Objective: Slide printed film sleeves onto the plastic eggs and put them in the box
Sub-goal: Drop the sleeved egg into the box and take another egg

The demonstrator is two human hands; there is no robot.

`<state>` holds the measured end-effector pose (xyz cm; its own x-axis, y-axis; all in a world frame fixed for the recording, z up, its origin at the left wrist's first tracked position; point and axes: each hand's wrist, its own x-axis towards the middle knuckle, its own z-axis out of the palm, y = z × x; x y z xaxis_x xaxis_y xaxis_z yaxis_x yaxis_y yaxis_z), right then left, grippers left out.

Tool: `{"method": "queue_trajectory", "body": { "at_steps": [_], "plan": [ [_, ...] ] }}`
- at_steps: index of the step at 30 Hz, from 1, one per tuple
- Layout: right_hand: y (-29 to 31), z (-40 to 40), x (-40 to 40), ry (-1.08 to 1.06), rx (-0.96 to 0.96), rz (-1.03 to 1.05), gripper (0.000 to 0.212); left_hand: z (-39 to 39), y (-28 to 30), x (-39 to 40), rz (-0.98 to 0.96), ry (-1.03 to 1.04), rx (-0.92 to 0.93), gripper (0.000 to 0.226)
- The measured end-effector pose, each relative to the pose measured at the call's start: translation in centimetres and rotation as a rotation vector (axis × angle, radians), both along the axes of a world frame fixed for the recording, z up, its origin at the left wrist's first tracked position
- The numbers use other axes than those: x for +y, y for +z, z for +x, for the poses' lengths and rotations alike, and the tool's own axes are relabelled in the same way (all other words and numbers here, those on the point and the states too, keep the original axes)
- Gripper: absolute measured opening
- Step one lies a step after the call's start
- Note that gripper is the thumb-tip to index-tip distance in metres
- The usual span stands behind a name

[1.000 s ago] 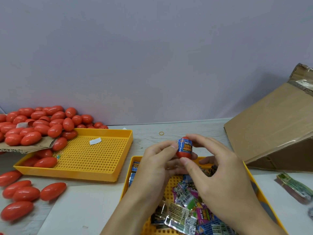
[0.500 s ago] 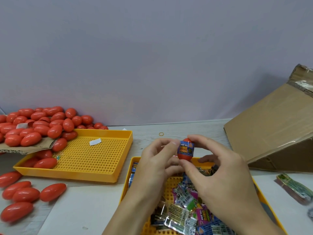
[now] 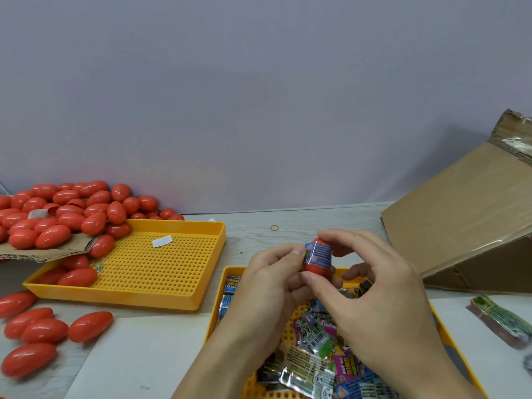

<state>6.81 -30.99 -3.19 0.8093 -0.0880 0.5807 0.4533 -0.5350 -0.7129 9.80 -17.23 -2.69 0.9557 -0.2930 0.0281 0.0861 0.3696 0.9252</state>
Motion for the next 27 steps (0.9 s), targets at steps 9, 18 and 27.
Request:
{"method": "queue_trajectory", "body": {
  "at_steps": [9,18,27],
  "plan": [
    [-0.2,0.2,-0.2,0.084,0.084,0.054,0.037,0.0,0.5,0.5,-0.170,0.033,0.056,0.032],
    [-0.1,0.1,0.7,-0.065,0.122,-0.050,0.040,0.3,-0.2,0.2,0.026,0.196,-0.027,0.035],
    [0.7,-0.4,1.1,0.032,0.251,0.216,0.024,0.6,-0.3,0.4,0.088,0.177,-0.038,0.010]
  ]
}}
